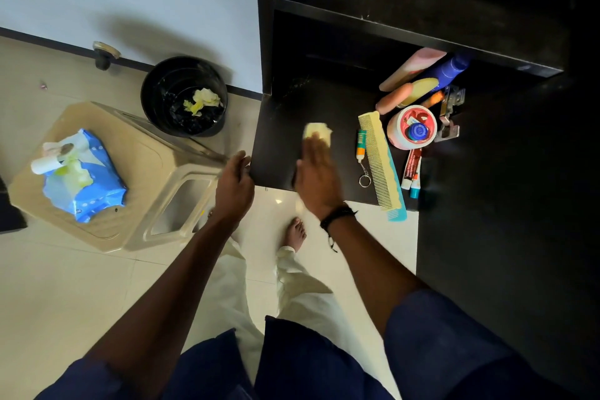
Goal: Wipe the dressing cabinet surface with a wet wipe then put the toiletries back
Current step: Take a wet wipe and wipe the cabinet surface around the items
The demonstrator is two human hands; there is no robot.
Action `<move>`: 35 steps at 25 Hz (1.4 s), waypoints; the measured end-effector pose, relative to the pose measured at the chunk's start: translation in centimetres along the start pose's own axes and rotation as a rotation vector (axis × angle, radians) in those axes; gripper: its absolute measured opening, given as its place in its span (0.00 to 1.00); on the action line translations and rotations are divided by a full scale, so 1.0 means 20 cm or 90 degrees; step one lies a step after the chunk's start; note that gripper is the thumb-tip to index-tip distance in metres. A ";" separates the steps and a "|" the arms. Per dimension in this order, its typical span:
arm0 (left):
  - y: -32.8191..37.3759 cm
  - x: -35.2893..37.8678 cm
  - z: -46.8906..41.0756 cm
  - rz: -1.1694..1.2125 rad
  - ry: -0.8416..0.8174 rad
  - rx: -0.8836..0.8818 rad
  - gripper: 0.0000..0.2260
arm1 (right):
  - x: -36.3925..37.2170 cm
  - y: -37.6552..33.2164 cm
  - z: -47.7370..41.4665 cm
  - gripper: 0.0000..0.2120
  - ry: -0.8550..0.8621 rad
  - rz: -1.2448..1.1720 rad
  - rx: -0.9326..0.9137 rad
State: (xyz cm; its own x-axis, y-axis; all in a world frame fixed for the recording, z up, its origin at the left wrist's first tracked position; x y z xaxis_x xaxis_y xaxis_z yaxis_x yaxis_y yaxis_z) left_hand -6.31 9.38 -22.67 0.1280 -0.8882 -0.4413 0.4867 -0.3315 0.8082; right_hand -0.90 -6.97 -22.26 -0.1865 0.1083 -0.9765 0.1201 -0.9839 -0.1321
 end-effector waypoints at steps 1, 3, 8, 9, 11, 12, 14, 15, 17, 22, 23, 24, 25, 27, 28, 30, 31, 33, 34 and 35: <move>-0.02 -0.01 0.00 0.018 0.013 -0.014 0.16 | 0.04 -0.12 0.06 0.23 0.005 -0.033 -0.069; -0.03 -0.02 0.00 0.040 0.021 -0.014 0.16 | 0.08 -0.31 0.20 0.24 -0.056 -0.066 -0.173; -0.05 -0.02 -0.01 0.105 0.007 -0.034 0.14 | 0.05 -0.07 0.08 0.23 -0.096 -0.009 -0.078; -0.06 -0.02 -0.02 0.105 0.004 -0.033 0.14 | 0.02 0.03 -0.03 0.23 -0.077 0.021 -0.023; -0.07 -0.01 -0.05 0.102 -0.004 -0.027 0.14 | -0.04 0.19 -0.25 0.23 -0.080 0.064 0.052; -0.07 -0.01 -0.05 0.103 -0.007 -0.026 0.14 | -0.08 0.25 -0.36 0.25 -0.082 0.039 0.095; -0.07 0.00 -0.07 0.095 -0.014 -0.023 0.13 | -0.14 0.31 -0.57 0.28 -0.067 -0.017 0.166; -0.07 -0.01 -0.07 0.089 -0.018 -0.019 0.13 | -0.15 0.32 -0.63 0.31 -0.055 -0.040 0.173; -0.06 0.00 -0.09 0.086 -0.022 -0.019 0.14 | -0.13 0.23 -0.68 0.32 -0.080 -0.077 0.132; -0.02 0.00 -0.14 0.100 -0.030 -0.036 0.15 | -0.03 -0.19 -0.43 0.25 -0.096 -0.146 -0.088; -0.02 0.00 -0.14 0.105 -0.033 -0.039 0.15 | -0.03 -0.22 -0.36 0.23 -0.087 -0.129 -0.146; -0.02 0.00 -0.15 0.109 -0.035 -0.044 0.15 | -0.03 -0.20 -0.33 0.21 -0.084 -0.107 -0.165; -0.03 0.00 -0.15 0.113 -0.037 -0.049 0.15 | -0.04 -0.13 -0.34 0.21 -0.063 -0.088 -0.147; -0.04 0.00 -0.16 0.113 -0.044 -0.052 0.15 | -0.07 0.08 -0.42 0.23 -0.071 -0.061 -0.016; -0.05 0.00 -0.16 0.112 -0.044 -0.053 0.15 | -0.10 0.18 -0.48 0.25 -0.058 -0.043 0.040; -0.05 0.00 -0.15 0.114 -0.044 -0.057 0.14 | -0.14 0.30 -0.64 0.31 -0.032 -0.057 0.093; -0.05 0.00 -0.15 0.109 -0.046 -0.057 0.15 | -0.17 0.28 -0.71 0.33 -0.042 -0.081 0.086; -0.05 -0.01 -0.14 0.102 -0.053 -0.056 0.14 | -0.14 0.13 -0.79 0.31 -0.093 -0.102 0.031; -0.05 -0.01 -0.14 0.108 -0.058 -0.058 0.14 | -0.12 0.03 -0.78 0.28 -0.122 -0.107 -0.005; -0.05 -0.01 -0.13 0.118 -0.064 -0.065 0.14 | -0.09 -0.07 -0.75 0.26 -0.134 -0.113 -0.040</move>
State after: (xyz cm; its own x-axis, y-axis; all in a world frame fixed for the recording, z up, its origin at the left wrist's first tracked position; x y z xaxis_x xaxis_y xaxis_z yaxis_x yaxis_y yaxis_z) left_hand -4.58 10.66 -24.47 0.1394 -0.9596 -0.2443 0.5485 -0.1306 0.8259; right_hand 13.78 -3.57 -22.92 -0.4078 0.2392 -0.8812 0.1263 -0.9410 -0.3139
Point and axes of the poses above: each hand's wrist, its own z-axis away from the middle knuckle, its own x-axis out of the palm, y = z × x, the point moved 7 cm from there along -z, towards the middle knuckle, and after that the axes turned 8 degrees about x, right-handed, at the moved point
